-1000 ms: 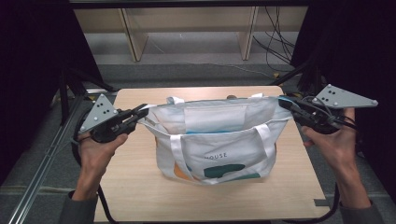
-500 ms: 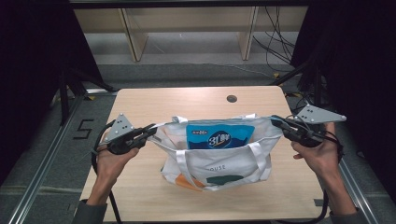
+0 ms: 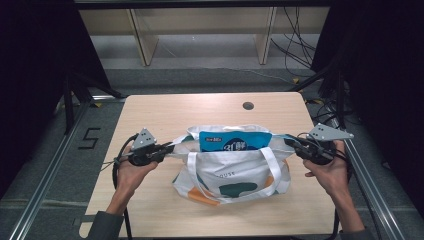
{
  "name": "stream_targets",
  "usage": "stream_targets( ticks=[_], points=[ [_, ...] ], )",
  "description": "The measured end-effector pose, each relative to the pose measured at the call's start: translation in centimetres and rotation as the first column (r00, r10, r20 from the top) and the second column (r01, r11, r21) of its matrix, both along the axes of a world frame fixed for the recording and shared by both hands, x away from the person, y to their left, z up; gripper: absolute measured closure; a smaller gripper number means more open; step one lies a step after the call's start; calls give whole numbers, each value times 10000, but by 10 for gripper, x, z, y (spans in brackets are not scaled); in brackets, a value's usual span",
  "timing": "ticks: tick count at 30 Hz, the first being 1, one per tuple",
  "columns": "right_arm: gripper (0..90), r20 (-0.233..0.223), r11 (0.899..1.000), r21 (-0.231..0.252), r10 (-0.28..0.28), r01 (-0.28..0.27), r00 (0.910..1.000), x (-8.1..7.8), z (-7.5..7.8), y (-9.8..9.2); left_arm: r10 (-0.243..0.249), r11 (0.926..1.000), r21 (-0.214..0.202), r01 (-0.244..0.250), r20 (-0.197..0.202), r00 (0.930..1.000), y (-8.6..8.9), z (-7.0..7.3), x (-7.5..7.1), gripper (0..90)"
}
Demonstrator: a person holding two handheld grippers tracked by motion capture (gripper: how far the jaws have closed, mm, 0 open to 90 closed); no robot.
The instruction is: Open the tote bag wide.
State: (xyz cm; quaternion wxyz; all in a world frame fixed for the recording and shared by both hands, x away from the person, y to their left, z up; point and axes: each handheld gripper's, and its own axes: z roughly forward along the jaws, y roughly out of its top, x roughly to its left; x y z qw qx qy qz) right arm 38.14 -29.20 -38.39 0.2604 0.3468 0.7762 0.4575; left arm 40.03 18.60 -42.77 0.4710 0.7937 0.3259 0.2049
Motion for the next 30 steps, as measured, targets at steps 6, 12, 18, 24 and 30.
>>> stream_targets(
  ticks=[6, 12, 18, 24, 30],
  points=[
    [877, -509, 9999, -103, 25, -31, 9987, 0, -13, -3, -283, 9995, 96, 289, -574, 9980, -8, -18, 3, 854],
    [876, -918, 9981, -561, 205, -257, 9956, -1, -31, -4, -479, 9986, 164, 498, -1040, 9934, -12, -34, 3, 856],
    [877, -1539, 9962, -834, 118, -249, 9880, 0, -54, -4, -732, 9949, 563, 833, -1622, 9840, -16, -52, 3, 856],
    [876, -1895, 9910, -1315, 5, -259, 9819, 3, -73, -2, -797, 9935, 646, 942, -1989, 9768, -20, -67, 7, 856],
    [876, -2230, 9888, -1462, -43, -291, 9748, 6, -83, -1, -708, 9948, 561, 853, -2225, 9724, -20, -73, 7, 856]
  ],
)
